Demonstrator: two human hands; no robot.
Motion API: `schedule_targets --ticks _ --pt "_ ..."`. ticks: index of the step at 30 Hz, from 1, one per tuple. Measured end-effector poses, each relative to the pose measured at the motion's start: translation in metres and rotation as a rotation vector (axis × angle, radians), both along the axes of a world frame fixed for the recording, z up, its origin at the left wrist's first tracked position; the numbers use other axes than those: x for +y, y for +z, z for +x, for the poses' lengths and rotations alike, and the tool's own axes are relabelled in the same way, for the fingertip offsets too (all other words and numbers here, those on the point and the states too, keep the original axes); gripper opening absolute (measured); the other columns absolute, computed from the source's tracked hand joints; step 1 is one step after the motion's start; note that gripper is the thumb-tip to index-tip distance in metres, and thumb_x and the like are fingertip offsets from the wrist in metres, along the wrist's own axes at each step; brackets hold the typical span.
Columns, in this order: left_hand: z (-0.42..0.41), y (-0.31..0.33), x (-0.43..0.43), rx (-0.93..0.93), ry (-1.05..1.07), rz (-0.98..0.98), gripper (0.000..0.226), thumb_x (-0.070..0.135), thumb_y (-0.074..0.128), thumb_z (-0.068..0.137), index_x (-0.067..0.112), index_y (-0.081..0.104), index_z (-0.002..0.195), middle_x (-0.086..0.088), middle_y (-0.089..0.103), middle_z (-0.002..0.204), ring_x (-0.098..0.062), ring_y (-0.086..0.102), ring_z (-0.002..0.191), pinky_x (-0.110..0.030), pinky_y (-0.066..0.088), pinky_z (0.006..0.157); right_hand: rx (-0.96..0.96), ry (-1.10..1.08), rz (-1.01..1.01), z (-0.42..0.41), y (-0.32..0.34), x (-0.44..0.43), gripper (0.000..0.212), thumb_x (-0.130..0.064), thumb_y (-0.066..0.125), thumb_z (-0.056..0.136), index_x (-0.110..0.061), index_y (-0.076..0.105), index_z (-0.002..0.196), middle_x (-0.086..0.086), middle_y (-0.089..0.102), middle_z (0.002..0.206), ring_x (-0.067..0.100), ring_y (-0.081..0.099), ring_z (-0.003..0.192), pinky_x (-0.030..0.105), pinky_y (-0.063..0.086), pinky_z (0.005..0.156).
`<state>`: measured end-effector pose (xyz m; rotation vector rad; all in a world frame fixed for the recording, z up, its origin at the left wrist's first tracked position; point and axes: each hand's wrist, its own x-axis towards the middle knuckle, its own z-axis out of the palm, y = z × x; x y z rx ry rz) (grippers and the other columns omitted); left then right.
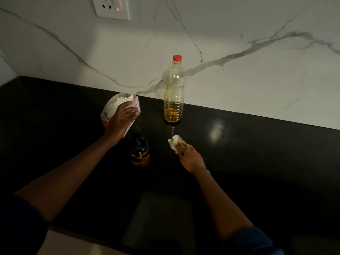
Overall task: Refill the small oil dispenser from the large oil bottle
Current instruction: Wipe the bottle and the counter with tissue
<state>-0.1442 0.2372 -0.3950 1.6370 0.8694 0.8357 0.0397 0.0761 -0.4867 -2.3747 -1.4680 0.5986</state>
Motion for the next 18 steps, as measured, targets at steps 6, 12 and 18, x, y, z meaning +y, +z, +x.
schedule_targets --ticks 6,12,18 --pt "-0.046 -0.033 -0.038 0.062 -0.155 -0.063 0.067 0.062 0.064 0.064 0.037 0.039 0.121 0.01 0.055 0.12 0.0 0.054 0.109 -0.022 0.044 0.089 -0.119 -0.436 -0.013 0.056 -0.003 -0.065 0.046 -0.018 0.042 0.095 -0.013 0.036 0.14 0.014 0.04 0.142 0.034 0.041 0.127 0.042 0.037 0.103" --pt "-0.042 -0.058 -0.065 0.193 -0.15 -0.103 0.098 0.028 0.084 0.06 0.022 0.028 0.14 0.004 0.047 0.131 -0.005 0.044 0.117 -0.024 0.035 0.098 -0.249 -0.752 -0.124 0.059 -0.018 -0.093 0.049 -0.019 0.028 0.1 0.003 0.022 0.143 0.025 0.025 0.15 0.037 0.021 0.14 0.046 0.02 0.114" --pt "-0.026 -0.071 -0.07 0.175 0.094 -0.053 0.081 0.008 0.083 0.062 0.015 0.043 0.132 -0.004 0.059 0.123 -0.014 0.054 0.113 -0.018 0.038 0.09 -0.209 -0.72 -0.179 0.037 -0.013 -0.057 0.053 -0.018 0.033 0.099 0.002 0.017 0.145 0.023 0.019 0.152 0.037 0.017 0.141 0.046 0.019 0.115"
